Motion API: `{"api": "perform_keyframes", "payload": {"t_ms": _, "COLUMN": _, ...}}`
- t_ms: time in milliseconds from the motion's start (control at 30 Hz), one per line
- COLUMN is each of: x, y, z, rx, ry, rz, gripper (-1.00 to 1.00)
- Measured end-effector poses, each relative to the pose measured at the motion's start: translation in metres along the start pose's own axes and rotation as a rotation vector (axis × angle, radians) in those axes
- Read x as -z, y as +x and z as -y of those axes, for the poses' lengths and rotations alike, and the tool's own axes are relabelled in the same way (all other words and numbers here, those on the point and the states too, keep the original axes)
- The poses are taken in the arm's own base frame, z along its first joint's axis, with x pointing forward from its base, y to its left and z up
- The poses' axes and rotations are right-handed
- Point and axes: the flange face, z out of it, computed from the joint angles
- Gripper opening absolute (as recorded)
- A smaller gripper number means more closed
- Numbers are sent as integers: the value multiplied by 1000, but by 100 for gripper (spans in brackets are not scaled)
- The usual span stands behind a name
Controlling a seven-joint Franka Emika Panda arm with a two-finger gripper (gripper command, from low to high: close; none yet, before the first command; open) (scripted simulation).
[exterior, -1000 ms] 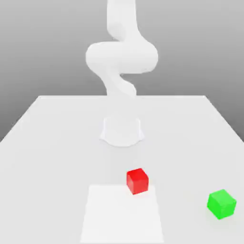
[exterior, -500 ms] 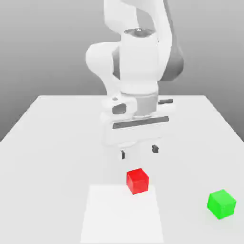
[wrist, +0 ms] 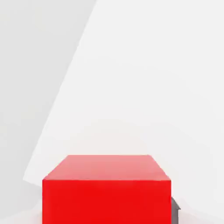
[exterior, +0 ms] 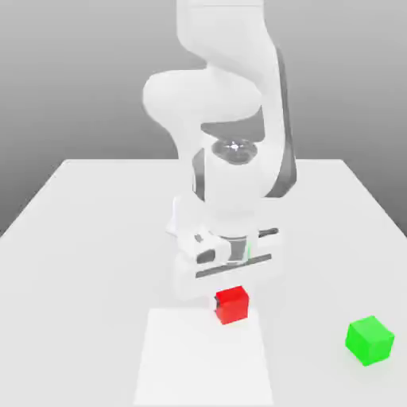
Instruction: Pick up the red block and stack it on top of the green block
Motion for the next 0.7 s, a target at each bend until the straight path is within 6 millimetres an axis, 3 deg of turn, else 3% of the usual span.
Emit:
{"api": "perform_keyframes", "payload": {"t_ms": 233, "x": 50, "y": 0, "z": 0, "rx": 1, "ry": 0, "rz": 0, "gripper": -100}}
{"api": "perform_keyframes", "payload": {"t_ms": 300, "x": 60, "y": 4, "z": 14, "rx": 54, "ry": -6, "rz": -4, "gripper": -100}}
{"api": "perform_keyframes", "payload": {"t_ms": 433, "x": 72, "y": 14, "z": 74, "rx": 264, "ry": -19, "rz": -12, "gripper": -100}}
{"api": "perform_keyframes", "payload": {"t_ms": 600, "x": 85, "y": 3, "z": 166, "rx": 559, "ry": -18, "rz": -11, "gripper": -100}}
{"api": "perform_keyframes", "payload": {"t_ms": 700, "x": 93, "y": -14, "z": 220, "rx": 725, "ry": -8, "rz": -4, "gripper": -100}}
